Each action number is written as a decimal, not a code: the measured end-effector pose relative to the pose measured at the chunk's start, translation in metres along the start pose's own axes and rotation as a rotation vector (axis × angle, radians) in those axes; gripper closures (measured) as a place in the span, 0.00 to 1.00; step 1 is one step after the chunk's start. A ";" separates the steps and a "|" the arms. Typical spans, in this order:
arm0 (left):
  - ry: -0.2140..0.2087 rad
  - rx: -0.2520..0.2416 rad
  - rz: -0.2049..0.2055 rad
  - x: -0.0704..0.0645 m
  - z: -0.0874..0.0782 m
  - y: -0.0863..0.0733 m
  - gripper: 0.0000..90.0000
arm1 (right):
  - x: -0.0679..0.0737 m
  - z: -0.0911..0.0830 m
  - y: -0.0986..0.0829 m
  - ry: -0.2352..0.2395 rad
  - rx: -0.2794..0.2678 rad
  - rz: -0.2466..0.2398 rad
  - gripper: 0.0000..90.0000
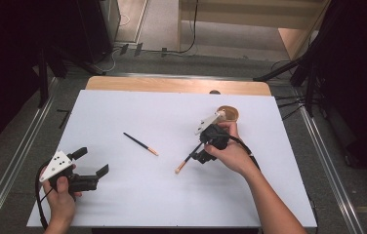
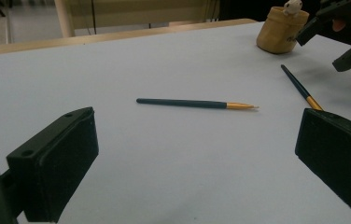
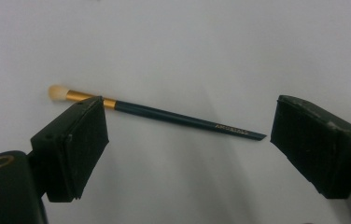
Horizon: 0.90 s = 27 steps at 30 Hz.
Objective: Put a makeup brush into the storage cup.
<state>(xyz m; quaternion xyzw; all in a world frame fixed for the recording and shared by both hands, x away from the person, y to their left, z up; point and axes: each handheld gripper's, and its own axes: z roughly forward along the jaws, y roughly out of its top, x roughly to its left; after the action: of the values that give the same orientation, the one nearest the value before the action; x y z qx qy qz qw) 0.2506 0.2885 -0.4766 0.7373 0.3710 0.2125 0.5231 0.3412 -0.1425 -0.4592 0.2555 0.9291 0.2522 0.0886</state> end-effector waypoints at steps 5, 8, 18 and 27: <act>0.002 -0.001 -0.001 0.001 0.000 0.000 0.00 | 0.007 0.007 0.005 0.020 0.048 -0.058 0.14; 0.002 0.002 0.002 0.000 0.000 0.000 0.00 | 0.010 0.013 0.008 0.043 0.097 -0.096 0.14; 0.005 0.011 0.013 0.000 0.001 -0.001 0.00 | 0.010 0.026 0.012 0.074 0.147 -0.152 0.15; 0.012 0.013 0.018 0.001 0.001 -0.002 0.00 | 0.012 0.034 0.018 0.091 0.218 -0.207 0.18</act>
<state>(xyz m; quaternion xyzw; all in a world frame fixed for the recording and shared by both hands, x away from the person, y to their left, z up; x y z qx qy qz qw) 0.2510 0.2887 -0.4789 0.7428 0.3689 0.2191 0.5140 0.3483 -0.1084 -0.4791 0.1546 0.9755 0.1506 0.0436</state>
